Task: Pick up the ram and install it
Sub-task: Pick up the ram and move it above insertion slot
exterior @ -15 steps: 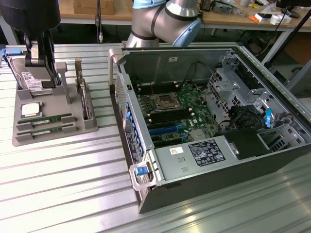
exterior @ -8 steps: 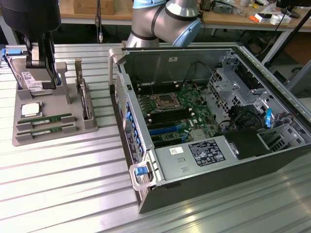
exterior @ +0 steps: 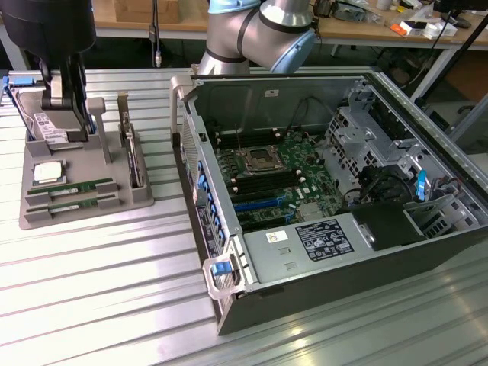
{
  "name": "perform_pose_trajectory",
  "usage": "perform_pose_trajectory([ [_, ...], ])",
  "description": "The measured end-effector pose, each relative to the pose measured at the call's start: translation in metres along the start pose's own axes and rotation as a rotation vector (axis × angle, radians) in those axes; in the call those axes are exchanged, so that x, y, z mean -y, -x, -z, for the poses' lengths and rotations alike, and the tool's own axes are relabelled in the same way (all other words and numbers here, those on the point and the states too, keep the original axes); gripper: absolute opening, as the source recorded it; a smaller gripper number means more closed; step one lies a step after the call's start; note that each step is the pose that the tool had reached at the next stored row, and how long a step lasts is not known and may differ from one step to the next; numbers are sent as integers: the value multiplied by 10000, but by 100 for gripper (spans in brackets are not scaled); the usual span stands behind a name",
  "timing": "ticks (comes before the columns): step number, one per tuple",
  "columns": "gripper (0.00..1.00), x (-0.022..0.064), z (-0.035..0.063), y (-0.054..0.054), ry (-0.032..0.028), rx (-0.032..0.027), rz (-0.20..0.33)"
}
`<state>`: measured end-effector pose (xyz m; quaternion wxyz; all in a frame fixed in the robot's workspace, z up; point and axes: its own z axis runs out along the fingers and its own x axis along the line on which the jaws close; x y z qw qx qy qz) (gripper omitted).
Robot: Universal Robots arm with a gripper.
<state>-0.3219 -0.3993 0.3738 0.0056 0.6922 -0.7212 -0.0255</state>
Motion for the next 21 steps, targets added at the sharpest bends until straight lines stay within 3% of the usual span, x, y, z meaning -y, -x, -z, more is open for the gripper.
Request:
perform_pose_trajectory([
  [21, 36, 3, -70, -10, 0, 2, 0],
])
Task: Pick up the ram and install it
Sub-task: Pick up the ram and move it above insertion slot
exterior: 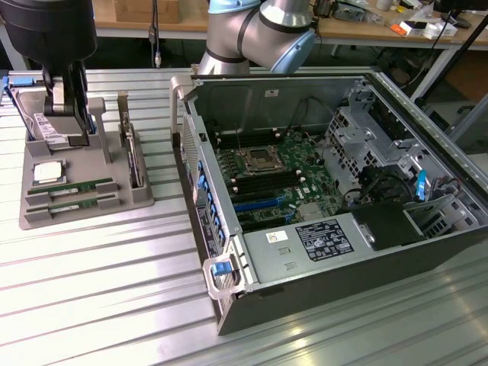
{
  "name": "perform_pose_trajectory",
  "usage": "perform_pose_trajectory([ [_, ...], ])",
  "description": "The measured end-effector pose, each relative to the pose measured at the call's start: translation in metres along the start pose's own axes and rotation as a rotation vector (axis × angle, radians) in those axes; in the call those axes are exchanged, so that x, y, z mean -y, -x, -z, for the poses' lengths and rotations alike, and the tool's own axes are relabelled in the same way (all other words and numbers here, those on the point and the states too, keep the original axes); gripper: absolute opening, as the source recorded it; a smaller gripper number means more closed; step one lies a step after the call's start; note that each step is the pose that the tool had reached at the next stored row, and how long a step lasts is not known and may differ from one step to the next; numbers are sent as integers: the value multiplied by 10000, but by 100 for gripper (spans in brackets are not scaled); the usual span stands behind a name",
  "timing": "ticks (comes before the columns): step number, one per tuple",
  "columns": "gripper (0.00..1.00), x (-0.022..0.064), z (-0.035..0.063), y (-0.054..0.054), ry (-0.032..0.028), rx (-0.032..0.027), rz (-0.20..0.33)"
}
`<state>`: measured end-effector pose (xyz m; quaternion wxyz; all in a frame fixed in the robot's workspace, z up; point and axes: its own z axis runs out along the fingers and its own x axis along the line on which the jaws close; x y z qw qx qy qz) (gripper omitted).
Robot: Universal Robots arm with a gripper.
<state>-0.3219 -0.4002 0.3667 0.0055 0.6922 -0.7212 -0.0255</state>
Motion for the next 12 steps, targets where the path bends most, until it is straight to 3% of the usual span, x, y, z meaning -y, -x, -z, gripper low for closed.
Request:
perform_pose_trajectory([
  [12, 36, 2, -47, -8, 1, -1, 0],
])
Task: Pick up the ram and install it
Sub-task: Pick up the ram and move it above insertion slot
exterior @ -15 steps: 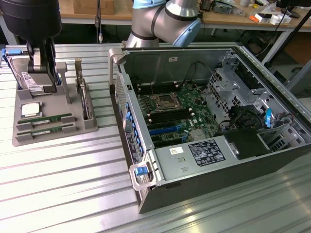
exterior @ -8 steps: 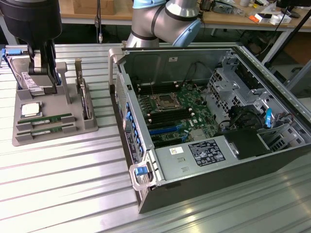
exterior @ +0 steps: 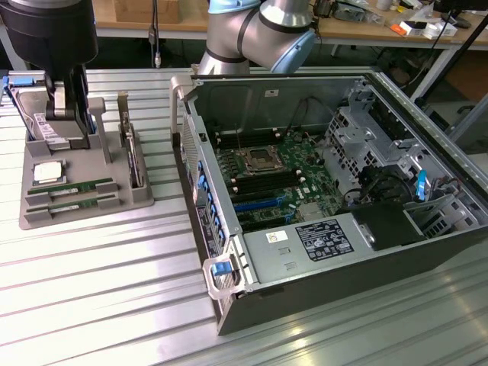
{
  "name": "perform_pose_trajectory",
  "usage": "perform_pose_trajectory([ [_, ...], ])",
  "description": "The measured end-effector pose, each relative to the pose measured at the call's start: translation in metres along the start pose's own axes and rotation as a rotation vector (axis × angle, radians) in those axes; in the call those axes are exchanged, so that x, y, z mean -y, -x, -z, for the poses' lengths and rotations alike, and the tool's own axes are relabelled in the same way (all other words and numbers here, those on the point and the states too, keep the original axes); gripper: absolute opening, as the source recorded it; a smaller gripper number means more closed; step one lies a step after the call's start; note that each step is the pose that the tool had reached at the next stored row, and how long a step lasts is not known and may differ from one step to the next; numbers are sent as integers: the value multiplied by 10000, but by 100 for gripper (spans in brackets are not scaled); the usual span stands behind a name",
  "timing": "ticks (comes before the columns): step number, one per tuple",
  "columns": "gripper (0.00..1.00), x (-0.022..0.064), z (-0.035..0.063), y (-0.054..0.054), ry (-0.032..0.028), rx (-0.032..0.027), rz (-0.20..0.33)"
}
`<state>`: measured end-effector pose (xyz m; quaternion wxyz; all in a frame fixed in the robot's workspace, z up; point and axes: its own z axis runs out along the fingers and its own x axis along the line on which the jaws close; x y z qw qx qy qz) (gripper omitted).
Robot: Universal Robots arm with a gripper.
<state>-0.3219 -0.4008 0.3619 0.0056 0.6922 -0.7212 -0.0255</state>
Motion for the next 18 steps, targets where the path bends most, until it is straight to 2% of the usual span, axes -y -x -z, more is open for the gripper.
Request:
perform_pose_trajectory([
  [18, 36, 4, -77, -12, -1, 1, 0],
])
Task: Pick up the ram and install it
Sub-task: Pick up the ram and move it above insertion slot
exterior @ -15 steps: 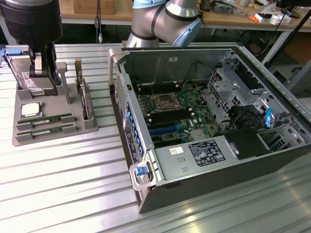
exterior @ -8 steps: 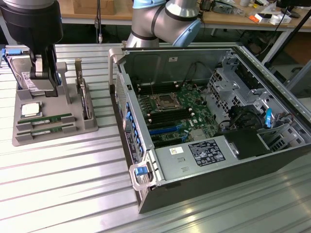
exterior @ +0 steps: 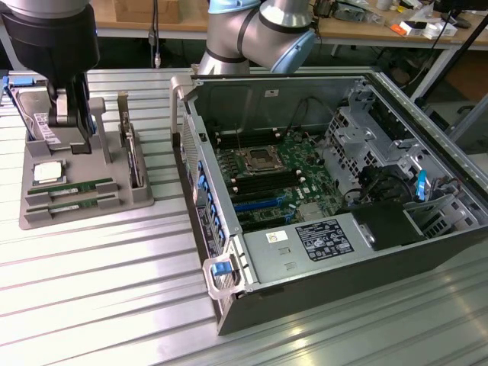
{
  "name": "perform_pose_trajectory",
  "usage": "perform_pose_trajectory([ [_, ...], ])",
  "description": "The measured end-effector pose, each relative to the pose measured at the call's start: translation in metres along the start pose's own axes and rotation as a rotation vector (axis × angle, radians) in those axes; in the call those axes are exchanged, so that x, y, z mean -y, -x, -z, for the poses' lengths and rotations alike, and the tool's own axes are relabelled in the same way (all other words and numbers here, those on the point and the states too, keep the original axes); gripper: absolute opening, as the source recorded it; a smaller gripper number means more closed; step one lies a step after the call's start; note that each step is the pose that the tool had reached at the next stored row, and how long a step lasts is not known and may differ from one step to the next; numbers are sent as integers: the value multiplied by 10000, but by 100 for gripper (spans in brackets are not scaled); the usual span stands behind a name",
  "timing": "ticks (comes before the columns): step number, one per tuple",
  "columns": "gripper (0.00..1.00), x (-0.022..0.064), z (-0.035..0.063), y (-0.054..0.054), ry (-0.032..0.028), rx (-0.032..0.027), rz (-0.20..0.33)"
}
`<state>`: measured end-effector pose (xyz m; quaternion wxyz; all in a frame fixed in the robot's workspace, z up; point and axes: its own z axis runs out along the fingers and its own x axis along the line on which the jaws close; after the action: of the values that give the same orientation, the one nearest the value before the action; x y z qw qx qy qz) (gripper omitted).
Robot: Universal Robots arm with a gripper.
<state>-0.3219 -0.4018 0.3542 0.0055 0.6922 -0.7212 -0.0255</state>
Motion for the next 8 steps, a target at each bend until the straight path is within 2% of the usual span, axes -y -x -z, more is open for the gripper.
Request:
perform_pose_trajectory([
  [8, 36, 2, -31, -3, 1, -1, 1],
])
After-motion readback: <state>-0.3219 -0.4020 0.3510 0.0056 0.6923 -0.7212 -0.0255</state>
